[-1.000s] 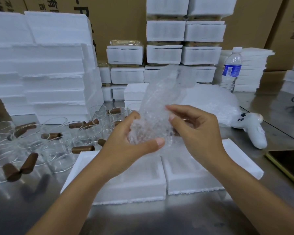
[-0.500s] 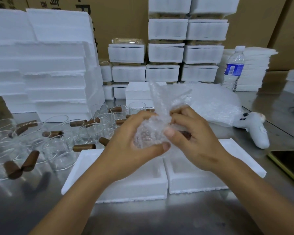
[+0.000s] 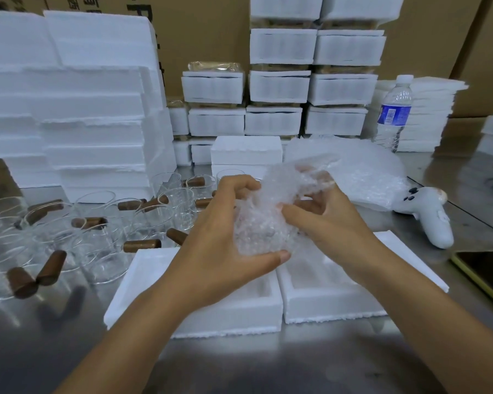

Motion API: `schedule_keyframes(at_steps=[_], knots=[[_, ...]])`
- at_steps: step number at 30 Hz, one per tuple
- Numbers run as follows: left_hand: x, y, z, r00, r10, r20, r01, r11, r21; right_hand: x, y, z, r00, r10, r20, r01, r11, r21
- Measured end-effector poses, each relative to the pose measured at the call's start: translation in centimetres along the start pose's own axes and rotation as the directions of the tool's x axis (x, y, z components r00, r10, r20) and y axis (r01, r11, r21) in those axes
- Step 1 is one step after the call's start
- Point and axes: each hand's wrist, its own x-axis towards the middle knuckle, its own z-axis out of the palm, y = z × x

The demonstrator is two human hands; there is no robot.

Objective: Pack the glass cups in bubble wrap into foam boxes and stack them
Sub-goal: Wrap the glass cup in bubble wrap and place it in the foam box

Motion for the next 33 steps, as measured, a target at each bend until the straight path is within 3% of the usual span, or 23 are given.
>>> schedule_keyframes(at_steps=[4, 6, 8, 12, 18, 21, 24, 26, 29, 33], knots=[[0.0, -0.2, 0.2, 0.999, 0.003, 0.044, -0.001, 0.999, -0.048, -0.4, -0.6, 0.3, 0.955, -0.296, -0.025, 0.286, 0.939, -0.192], [0.1, -0.3, 0.2, 0.999, 0.012, 0.031, -0.010, 0.998, -0.060, -0.5, -0.8, 0.4, 0.931, -0.364, -0.011, 0.357, 0.918, -0.175], [0.2, -0.3, 0.1, 1.000, -0.011, -0.006, 0.010, 0.992, -0.129, -0.8, -1.0, 0.4, 0.924, -0.379, 0.039, 0.381, 0.912, -0.152], [0.3, -0.4, -0.4, 0.999, -0.029, -0.038, 0.024, 0.989, -0.146, -1.0, -1.3, 0.3, 0.901, -0.425, 0.086, 0.431, 0.853, -0.295], [0.0, -0.5, 0.2, 0.995, 0.091, 0.036, -0.096, 0.981, 0.170, -0.5, -0.7, 0.1, 0.970, -0.241, 0.018, 0.234, 0.920, -0.315], [0.0, -0.7, 0.1, 0.994, 0.089, 0.065, -0.102, 0.966, 0.236, -0.6, -0.4, 0.4, 0.949, -0.301, -0.098, 0.259, 0.915, -0.308], [0.1, -0.9, 0.1, 0.997, 0.053, 0.047, -0.063, 0.971, 0.233, -1.1, -0.6, 1.1, 0.930, -0.358, -0.079, 0.324, 0.904, -0.279], [0.2, -1.1, 0.0, 0.999, 0.035, -0.010, -0.032, 0.977, 0.209, -1.4, -0.7, 1.5, 0.912, -0.409, -0.007, 0.383, 0.860, -0.337], [0.3, -0.9, 0.0, 0.994, -0.028, -0.109, 0.036, 0.996, 0.075, -1.8, -0.2, 1.7, 0.846, -0.513, 0.144, 0.511, 0.706, -0.490], [0.1, -0.2, 0.2, 0.993, 0.043, -0.110, -0.035, 0.997, 0.067, -1.7, -0.2, 1.9, 0.839, -0.498, 0.216, 0.524, 0.635, -0.568]])
